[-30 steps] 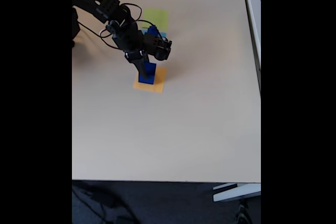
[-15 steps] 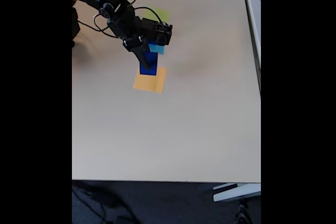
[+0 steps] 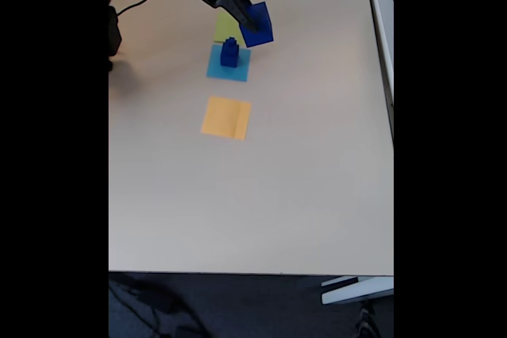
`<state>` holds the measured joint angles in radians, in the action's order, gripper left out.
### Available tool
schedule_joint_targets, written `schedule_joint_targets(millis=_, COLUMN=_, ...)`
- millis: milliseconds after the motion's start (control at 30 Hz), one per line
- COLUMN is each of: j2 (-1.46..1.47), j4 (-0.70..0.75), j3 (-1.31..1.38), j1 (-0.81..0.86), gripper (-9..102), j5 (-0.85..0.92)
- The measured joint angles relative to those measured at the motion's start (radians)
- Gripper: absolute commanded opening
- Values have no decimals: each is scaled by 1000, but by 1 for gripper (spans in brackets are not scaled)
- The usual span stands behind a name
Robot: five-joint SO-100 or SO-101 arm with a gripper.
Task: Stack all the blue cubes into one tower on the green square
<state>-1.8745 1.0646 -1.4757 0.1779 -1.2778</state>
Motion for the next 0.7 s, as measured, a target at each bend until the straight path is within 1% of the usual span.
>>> schedule_joint_targets(millis=133, j2=-75, j4=-52, j3=-138, j1=-51, gripper=5, j5=-126)
schedule_joint_targets(millis=267, j2=-114, j4=-58, j3=-245, j1=-106, gripper=5, j5=-267)
schedule_joint_targets(millis=400, j2=-123, j4=-58, j3=-288, j1=-172, gripper=5, j5=-383)
schedule_joint_targets(millis=700, j2=-106, j4=-97, j3=-302, j1=-264, gripper=4, j5=-489)
